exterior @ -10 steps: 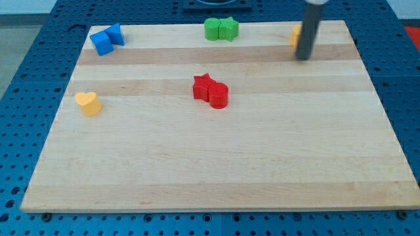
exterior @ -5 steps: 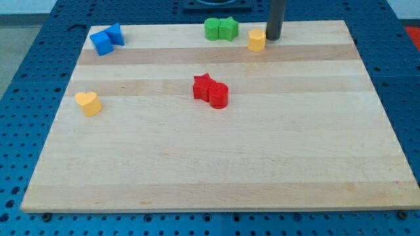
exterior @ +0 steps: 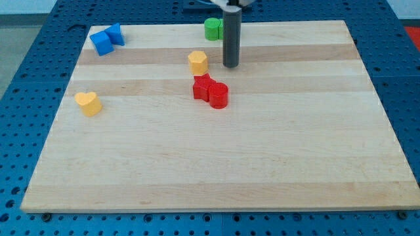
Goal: Move the yellow hexagon above the yellow heart
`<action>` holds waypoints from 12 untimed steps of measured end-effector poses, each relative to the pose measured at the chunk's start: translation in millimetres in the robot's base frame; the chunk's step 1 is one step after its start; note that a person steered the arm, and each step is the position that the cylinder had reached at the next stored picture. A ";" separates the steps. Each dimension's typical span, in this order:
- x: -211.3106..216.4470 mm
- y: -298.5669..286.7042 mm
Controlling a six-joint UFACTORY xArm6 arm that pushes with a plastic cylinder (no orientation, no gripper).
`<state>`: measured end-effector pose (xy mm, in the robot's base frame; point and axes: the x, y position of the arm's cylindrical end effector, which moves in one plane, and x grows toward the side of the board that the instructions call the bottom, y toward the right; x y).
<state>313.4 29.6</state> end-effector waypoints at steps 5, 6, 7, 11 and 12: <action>13.2 -115.3; 23.7 -106.6; 39.8 -138.8; 38.6 -224.7; 49.1 -218.1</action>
<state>362.5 -188.5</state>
